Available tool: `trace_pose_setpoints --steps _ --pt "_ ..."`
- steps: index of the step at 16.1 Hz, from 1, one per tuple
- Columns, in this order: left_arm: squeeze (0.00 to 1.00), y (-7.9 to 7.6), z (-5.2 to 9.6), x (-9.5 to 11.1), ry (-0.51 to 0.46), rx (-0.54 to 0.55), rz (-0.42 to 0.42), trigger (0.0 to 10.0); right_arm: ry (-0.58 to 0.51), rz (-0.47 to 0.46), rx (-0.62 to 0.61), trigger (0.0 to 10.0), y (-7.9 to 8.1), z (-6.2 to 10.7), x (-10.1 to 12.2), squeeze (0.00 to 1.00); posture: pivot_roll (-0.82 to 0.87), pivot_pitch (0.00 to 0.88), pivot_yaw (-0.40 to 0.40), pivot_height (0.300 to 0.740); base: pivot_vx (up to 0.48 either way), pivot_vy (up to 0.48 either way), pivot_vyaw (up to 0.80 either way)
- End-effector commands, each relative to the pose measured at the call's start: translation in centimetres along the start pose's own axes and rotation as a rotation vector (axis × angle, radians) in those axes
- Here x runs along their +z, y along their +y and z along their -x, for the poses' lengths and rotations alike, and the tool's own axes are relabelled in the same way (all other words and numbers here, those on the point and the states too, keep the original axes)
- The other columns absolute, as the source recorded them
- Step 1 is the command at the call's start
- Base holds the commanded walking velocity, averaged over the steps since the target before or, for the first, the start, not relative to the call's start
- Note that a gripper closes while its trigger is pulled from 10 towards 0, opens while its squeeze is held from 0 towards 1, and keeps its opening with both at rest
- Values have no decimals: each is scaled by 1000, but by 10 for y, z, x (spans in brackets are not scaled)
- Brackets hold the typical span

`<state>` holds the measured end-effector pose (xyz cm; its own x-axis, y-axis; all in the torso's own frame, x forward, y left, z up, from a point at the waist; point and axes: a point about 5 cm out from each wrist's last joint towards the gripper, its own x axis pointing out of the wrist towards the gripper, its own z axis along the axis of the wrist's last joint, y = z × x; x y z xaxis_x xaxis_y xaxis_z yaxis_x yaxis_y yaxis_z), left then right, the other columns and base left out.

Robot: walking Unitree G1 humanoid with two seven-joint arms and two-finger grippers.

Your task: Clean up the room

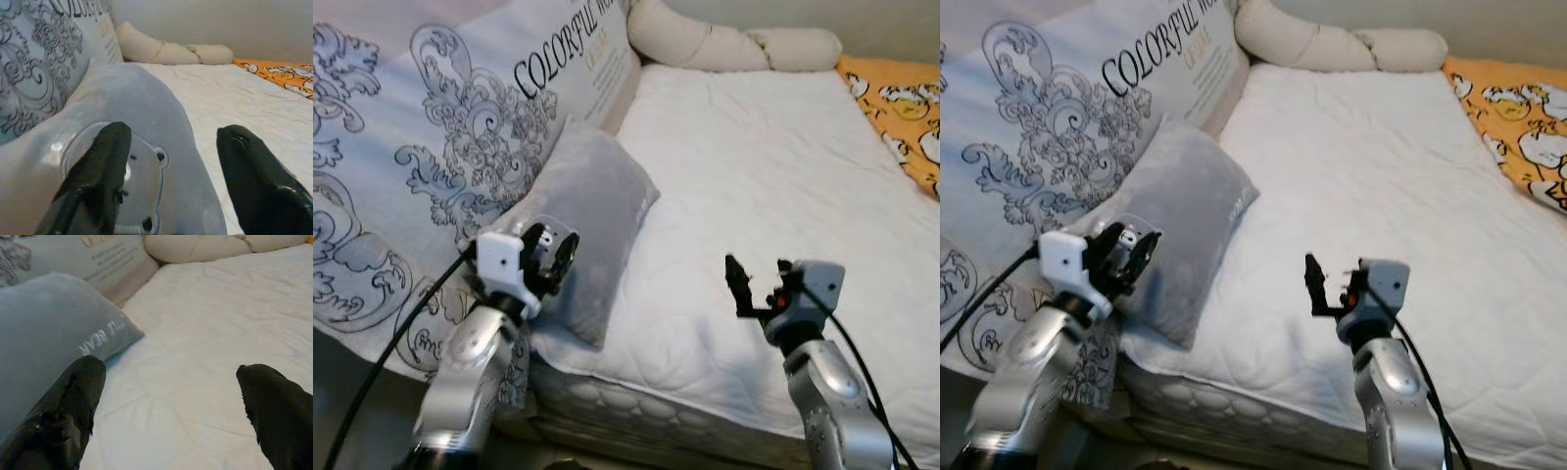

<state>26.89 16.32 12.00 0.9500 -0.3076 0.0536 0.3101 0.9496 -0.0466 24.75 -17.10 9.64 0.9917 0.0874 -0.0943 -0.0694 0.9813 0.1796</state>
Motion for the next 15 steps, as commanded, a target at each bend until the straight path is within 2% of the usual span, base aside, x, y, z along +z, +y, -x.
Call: trace_pose_setpoints --steps 1,3,8,13,14,15 --pt "1000 3 2 4 4 20 -6 10000 -31 3 -4 10000 3 0 6 1000 33 0 11 740 0 0 0" --pt "1000 11 7 6 10 55 -18 10000 -15 -6 -16 10000 8 0 1 1000 35 0 7 740 0 -306 0" --pt "1000 15 11 3 77 88 -43 10000 -13 8 -53 10000 2 -5 0 1000 55 0 -6 740 0 -335 0" --pt "1000 21 15 -3 138 117 -74 10000 17 57 -46 10000 5 -16 -3 1000 75 0 -27 740 0 -336 0" --pt "1000 22 13 -3 146 118 -82 10000 18 52 -35 10000 8 -19 -3 529 63 0 -16 740 0 -319 0" --pt "1000 22 12 -4 150 123 -77 10000 28 63 -42 10000 8 -21 -3 0 55 0 -12 740 0 -319 0"
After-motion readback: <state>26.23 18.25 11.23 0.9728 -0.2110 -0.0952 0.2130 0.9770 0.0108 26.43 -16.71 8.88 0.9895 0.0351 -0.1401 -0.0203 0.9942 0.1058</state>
